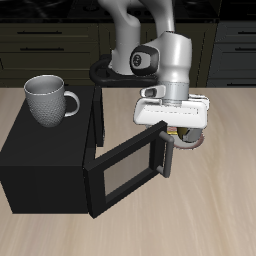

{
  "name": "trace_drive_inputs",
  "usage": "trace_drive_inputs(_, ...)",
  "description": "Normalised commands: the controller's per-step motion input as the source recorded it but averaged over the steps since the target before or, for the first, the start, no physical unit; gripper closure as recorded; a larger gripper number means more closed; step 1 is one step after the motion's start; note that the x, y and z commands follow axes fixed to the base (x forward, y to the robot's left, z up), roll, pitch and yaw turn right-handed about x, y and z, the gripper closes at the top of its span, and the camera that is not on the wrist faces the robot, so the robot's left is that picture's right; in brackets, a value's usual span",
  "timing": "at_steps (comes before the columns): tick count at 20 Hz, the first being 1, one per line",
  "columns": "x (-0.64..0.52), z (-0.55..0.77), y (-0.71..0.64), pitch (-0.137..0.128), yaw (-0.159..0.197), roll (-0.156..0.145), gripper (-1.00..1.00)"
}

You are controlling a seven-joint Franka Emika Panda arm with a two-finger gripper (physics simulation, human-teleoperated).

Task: Open the microwave

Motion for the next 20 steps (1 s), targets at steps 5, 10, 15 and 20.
trace_drive_inputs(5, 0.26, 0.18, 0.04, -0.028, -0.01, 0.026, -1.0)
trace_drive_inputs(10, 0.27, 0.09, -0.06, -0.01, -0.018, -0.03, -1.0)
trace_drive_inputs(15, 0.36, 0.13, -0.14, -0.028, -0.038, -0.014, -1.0)
trace_drive_inputs(20, 0.38, 0.02, -0.09, -0.009, -0.009, -0.033, -1.0)
